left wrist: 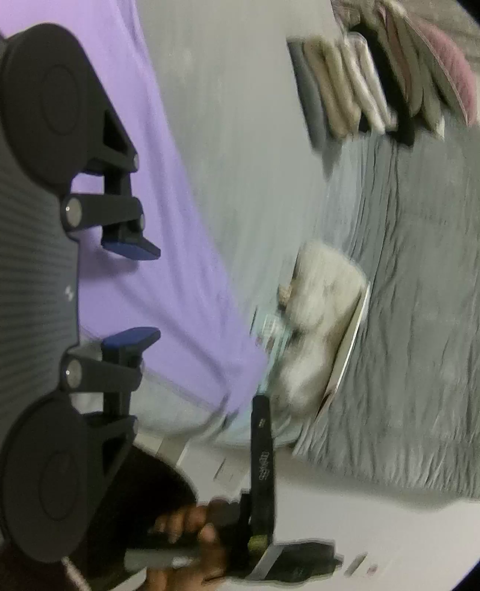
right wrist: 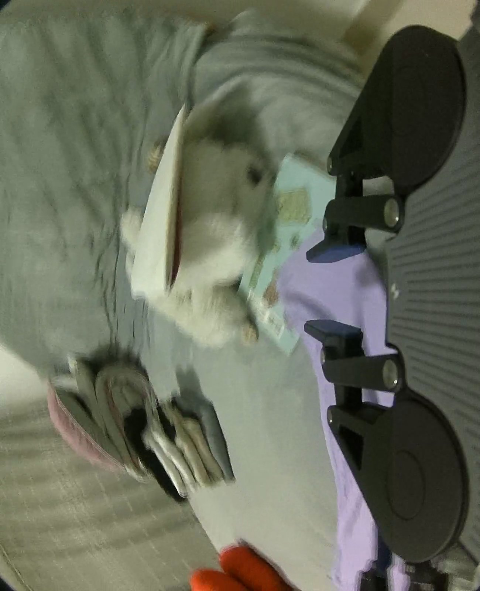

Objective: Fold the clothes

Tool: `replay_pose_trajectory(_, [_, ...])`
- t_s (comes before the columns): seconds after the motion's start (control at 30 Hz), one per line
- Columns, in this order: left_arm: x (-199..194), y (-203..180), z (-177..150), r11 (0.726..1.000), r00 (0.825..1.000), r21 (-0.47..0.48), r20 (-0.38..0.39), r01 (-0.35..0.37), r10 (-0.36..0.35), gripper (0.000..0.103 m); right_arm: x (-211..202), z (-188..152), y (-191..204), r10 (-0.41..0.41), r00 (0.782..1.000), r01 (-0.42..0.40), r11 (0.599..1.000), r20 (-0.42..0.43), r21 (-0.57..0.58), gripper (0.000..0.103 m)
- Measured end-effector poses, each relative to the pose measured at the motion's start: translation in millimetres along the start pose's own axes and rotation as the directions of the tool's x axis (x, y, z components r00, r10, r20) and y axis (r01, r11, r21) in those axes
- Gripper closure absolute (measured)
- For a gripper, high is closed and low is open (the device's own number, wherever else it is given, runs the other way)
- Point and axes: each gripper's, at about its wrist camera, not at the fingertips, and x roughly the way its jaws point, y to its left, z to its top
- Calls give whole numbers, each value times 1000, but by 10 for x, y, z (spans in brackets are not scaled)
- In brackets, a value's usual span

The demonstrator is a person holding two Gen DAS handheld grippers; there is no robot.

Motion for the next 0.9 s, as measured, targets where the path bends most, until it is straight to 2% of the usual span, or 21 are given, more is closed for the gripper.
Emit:
replay_pose_trajectory(0.17, [-81, 347, 25, 989, 991, -78, 22, -128, 130, 62, 164, 81, 329, 131, 991, -136, 978, -38, -159, 65])
replay_pose_trajectory(0.3, [-167, 588, -28, 962, 968, -131, 31, -241, 247, 60, 359, 63, 583, 203, 974, -222, 941, -98, -255, 75])
replay_pose_trajectory(0.4, [-269, 758, -71, 930, 939, -152, 36, -334, 343, 58, 502, 4, 719, 214, 969, -243, 921, -127, -303, 80])
replay_pose_trajectory(0.5, [-405, 953, -141, 894, 904, -178, 49, -411, 425, 50, 599, -72, 789, 208, 969, -243, 910, -137, -336, 80])
replay_pose_trajectory(0.57, [-468, 1105, -199, 863, 874, -187, 38, -470, 484, 45, 644, -118, 817, 202, 969, -239, 904, -141, -355, 80])
replay_pose_trajectory(0.73, [-579, 1452, -325, 786, 806, -214, -5, -580, 593, 45, 651, -180, 855, 188, 974, -222, 891, -123, -395, 80])
replay_pose_trajectory(0.8, [-618, 1557, -342, 771, 793, -229, -11, -595, 609, 45, 647, -190, 848, 188, 976, -218, 891, -113, -397, 82])
replay_pose_trajectory(0.9, [-654, 1693, -327, 763, 791, -257, -12, -593, 611, 45, 651, -192, 850, 191, 976, -217, 890, -105, -402, 83])
